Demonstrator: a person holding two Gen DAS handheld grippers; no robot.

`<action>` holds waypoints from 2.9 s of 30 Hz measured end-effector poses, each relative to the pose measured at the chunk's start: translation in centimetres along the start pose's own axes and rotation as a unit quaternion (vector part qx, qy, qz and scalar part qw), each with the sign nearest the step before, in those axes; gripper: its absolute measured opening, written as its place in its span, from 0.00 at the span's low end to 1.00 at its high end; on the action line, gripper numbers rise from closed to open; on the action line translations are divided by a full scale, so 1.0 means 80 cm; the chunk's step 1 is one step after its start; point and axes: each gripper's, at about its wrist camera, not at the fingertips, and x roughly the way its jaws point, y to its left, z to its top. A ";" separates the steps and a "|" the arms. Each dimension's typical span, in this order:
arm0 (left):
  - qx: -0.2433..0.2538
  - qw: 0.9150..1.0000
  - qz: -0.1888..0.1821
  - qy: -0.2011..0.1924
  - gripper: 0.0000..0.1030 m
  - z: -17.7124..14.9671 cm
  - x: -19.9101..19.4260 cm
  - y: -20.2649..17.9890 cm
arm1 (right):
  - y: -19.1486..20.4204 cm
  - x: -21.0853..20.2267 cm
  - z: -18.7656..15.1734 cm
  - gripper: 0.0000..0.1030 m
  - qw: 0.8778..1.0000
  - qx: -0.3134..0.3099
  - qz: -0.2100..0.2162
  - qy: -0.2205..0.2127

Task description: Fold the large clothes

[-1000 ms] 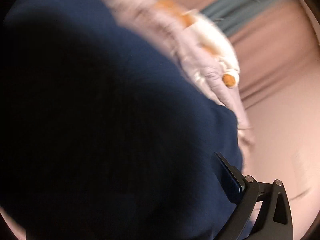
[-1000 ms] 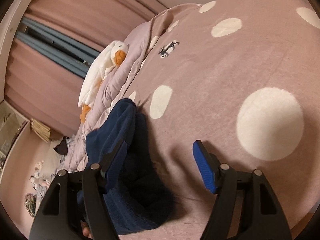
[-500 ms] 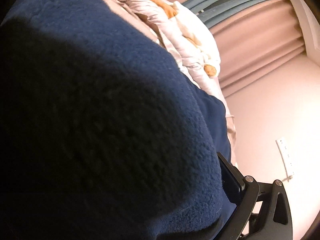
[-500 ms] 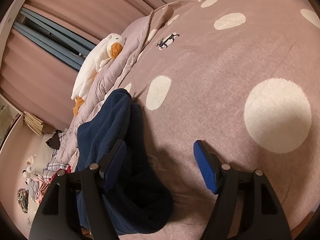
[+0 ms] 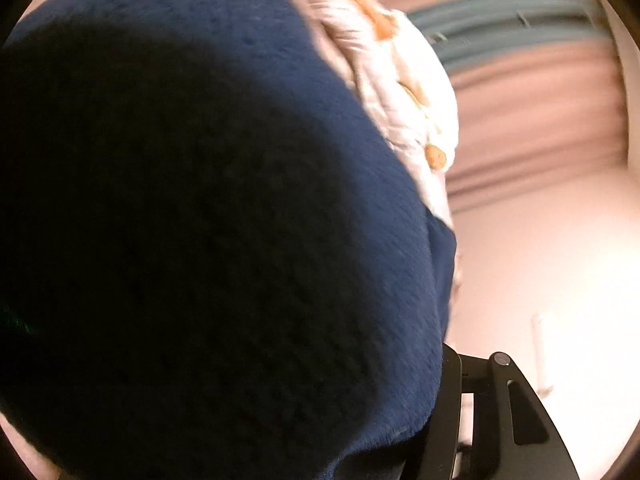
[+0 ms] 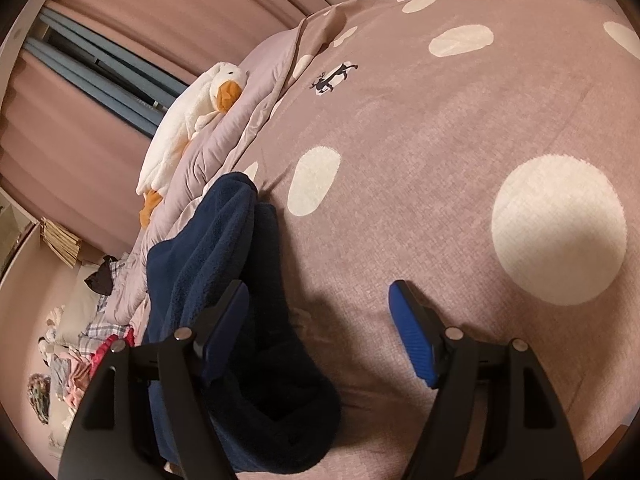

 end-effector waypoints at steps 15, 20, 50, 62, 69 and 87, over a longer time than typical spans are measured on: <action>0.262 0.961 -0.064 -0.061 0.50 -0.059 -0.040 -0.151 | -0.009 -0.004 0.005 0.70 1.000 0.020 0.015 0.003; 0.409 0.908 -0.079 -0.046 0.50 -0.125 -0.039 -0.212 | -0.020 -0.020 0.013 0.72 0.999 0.038 0.025 -0.019; 0.201 0.966 -0.150 0.062 0.99 -0.096 -0.062 -0.206 | -0.035 -0.048 0.019 0.75 0.998 0.010 -0.019 -0.055; 0.146 0.982 -0.111 -0.039 0.99 -0.017 -0.069 -0.138 | -0.024 -0.053 0.021 0.75 0.997 -0.006 -0.024 -0.077; 0.159 0.986 0.048 -0.015 0.99 -0.006 0.011 -0.094 | -0.014 -0.064 0.028 0.76 0.996 -0.010 0.015 -0.086; 0.213 0.975 0.037 0.051 0.99 -0.064 0.073 -0.112 | 0.115 -0.131 0.032 0.80 0.984 -0.098 0.088 -0.119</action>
